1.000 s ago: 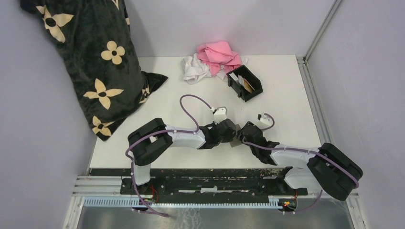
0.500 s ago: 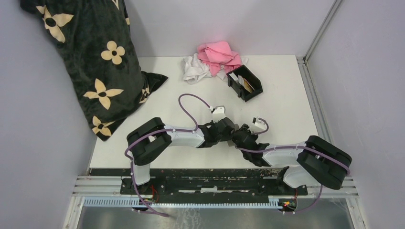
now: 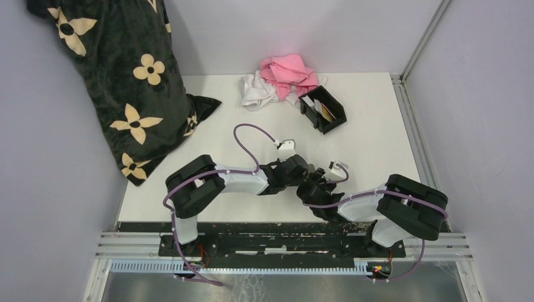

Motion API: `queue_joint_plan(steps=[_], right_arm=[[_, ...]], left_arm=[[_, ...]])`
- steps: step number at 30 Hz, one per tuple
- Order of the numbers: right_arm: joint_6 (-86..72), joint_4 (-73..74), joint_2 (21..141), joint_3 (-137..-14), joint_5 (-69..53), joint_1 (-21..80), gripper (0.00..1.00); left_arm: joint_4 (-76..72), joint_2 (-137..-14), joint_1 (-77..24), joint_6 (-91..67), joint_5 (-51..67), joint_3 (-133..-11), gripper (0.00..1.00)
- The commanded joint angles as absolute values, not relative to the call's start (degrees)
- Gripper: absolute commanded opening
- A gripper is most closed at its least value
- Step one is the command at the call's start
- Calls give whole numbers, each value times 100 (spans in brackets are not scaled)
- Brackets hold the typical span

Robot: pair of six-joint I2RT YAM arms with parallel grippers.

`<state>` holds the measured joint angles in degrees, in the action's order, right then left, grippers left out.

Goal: Put the credit cards into the card holder
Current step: Close the card holder at the center of the board.

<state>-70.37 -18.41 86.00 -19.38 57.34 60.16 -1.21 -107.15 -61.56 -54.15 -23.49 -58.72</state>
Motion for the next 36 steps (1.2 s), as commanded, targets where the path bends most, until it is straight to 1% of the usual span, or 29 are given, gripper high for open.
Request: queue_joint_plan(steps=[1,10,13,17,19,24,29,36], right_arm=[[-7055,-747,9368,-1773,3932,6509,44],[-7218,-815,10288,-2055,4053,6878,41],[-7299,-801,10380,-2087,4100,6934,42],[-7197,-184,9754,-2246,4342,6935,45],[-7024,139,9283,-2360,4481,6939,50],[-6528,892,8485,-2877,4615,6909,55],[-6311,1324,8218,-3176,4658,6801,57],[-6333,1516,7751,-3151,4824,6732,57]], left_arm=[[-164,-10609,-6103,-5492,-2180,-5594,43],[-442,-10528,-5996,-5553,-2041,-5248,42],[-484,-10447,-5940,-5538,-2039,-5129,42],[-497,-10231,-5859,-5476,-2085,-5022,42],[-452,-10113,-5832,-5441,-2135,-5004,43],[-436,-9811,-5725,-5333,-2246,-4971,43],[-676,-9440,-5659,-5184,-2300,-4855,44],[-809,-9009,-5664,-5108,-2320,-4675,45]])
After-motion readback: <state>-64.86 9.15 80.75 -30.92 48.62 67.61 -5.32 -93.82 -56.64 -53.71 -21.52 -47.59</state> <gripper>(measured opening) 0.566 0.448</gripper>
